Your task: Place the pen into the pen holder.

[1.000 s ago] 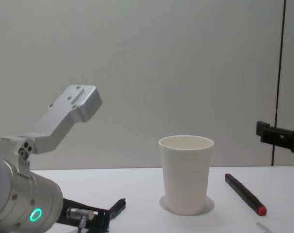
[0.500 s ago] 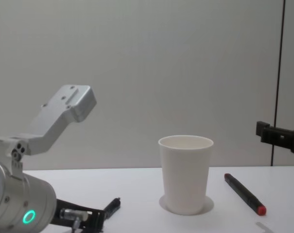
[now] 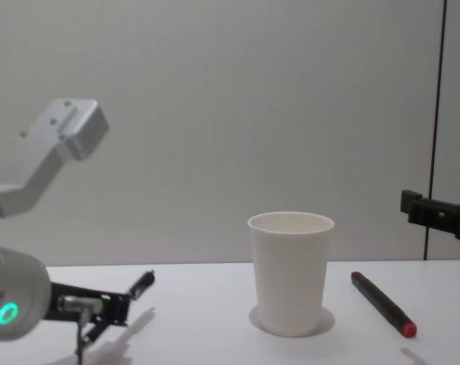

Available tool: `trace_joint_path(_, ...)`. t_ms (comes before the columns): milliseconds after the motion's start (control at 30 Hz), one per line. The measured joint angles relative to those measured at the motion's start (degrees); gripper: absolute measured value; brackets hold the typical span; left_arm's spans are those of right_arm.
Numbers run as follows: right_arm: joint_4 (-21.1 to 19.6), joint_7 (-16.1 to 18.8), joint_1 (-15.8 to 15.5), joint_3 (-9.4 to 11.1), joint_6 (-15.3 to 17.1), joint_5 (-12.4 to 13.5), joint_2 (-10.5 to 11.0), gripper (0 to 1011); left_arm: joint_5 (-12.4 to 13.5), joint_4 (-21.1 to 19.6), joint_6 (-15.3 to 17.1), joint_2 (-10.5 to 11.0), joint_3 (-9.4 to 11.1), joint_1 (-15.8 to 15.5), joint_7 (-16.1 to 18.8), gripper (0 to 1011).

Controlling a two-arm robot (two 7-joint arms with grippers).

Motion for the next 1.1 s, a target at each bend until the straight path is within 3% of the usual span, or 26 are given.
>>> trace_joint_path(367,0.0,0.0,0.0,0.0,0.0,0.0,0.0,1002,-0.87,-2.99,-4.48,2.72,-2.89,1.47,0.5,138)
trace_joint_path(700,0.0,0.0,0.0,0.0,0.0,0.0,0.0,1002,-1.02,-4.71,-11.51,5.59,-5.29,3.16,-1.3,138)
trace_joint_path(1100,0.0,0.0,0.0,0.0,0.0,0.0,0.0,1002,-2.03,-4.33,-23.46,8.4,-7.44,4.94,-7.41,138)
